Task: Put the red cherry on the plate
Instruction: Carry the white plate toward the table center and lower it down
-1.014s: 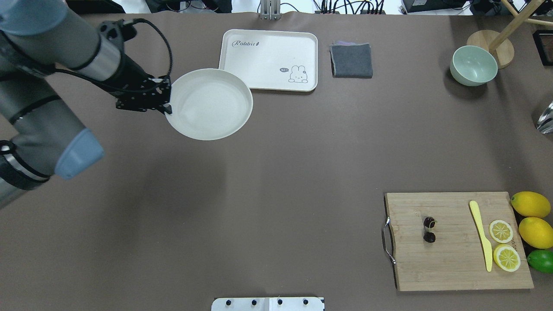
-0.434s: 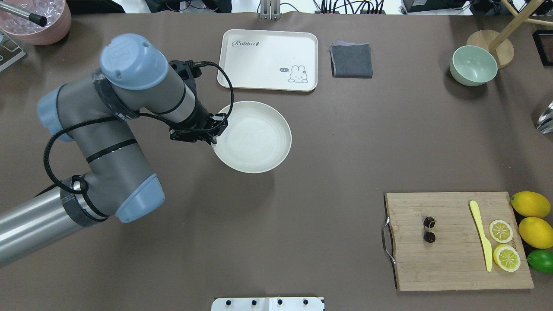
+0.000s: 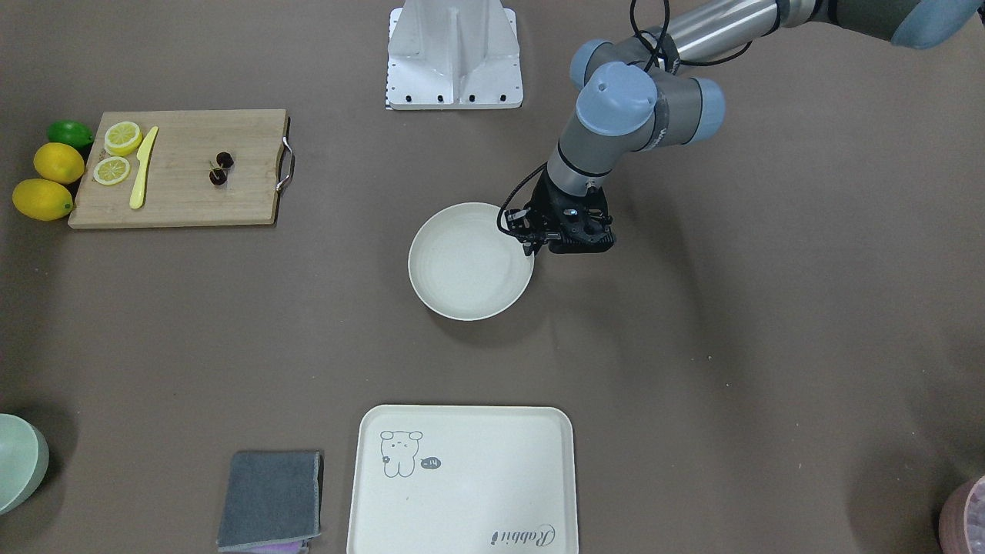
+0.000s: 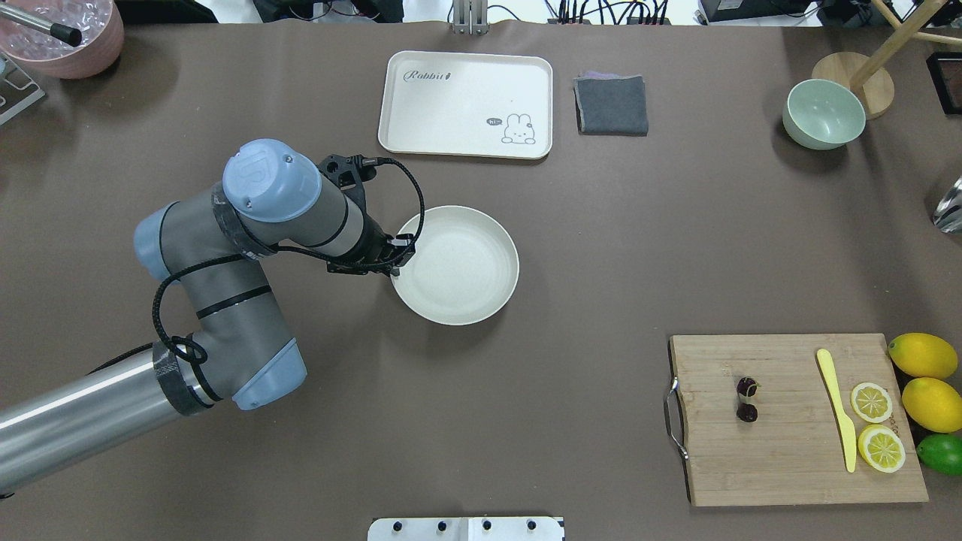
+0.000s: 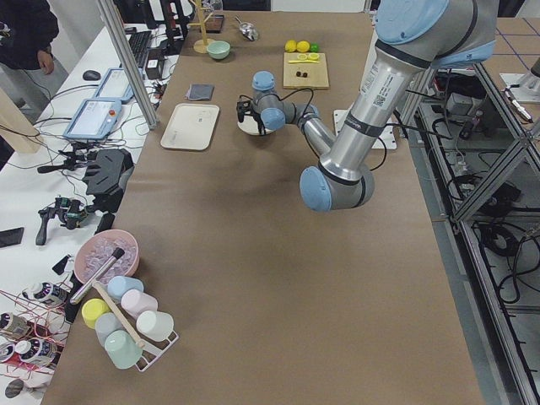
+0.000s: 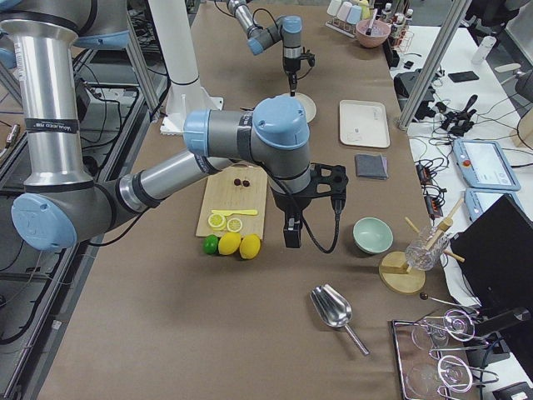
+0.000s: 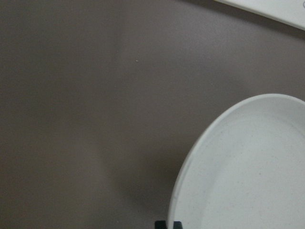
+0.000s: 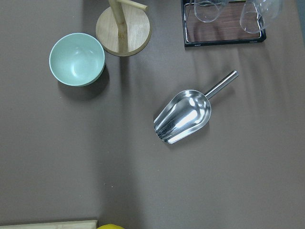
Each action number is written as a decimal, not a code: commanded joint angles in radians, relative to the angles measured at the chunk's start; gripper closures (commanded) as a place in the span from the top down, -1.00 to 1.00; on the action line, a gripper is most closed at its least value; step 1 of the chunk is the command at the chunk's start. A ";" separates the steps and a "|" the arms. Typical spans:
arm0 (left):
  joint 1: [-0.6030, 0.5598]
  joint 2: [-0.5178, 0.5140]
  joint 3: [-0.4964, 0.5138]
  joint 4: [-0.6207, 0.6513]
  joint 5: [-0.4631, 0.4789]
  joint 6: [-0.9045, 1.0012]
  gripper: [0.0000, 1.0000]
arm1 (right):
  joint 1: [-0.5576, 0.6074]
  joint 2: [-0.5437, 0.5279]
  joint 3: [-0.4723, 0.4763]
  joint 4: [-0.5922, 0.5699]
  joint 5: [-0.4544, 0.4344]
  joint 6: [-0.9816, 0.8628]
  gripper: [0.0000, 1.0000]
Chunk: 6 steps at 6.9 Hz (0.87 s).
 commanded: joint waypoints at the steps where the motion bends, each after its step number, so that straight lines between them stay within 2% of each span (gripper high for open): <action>1: 0.016 0.005 0.050 -0.067 0.006 -0.009 -1.00 | 0.004 -0.001 0.000 0.000 0.000 0.000 1.00; 4: 0.034 0.008 0.047 -0.096 0.035 -0.007 -1.00 | 0.004 -0.001 0.000 0.000 0.000 0.000 1.00; 5: 0.034 0.006 0.044 -0.096 0.035 -0.001 -0.25 | 0.004 -0.002 0.000 0.000 0.000 0.000 1.00; 6: 0.032 0.006 0.041 -0.093 0.035 -0.001 0.95 | 0.005 -0.001 0.000 0.000 0.000 0.000 1.00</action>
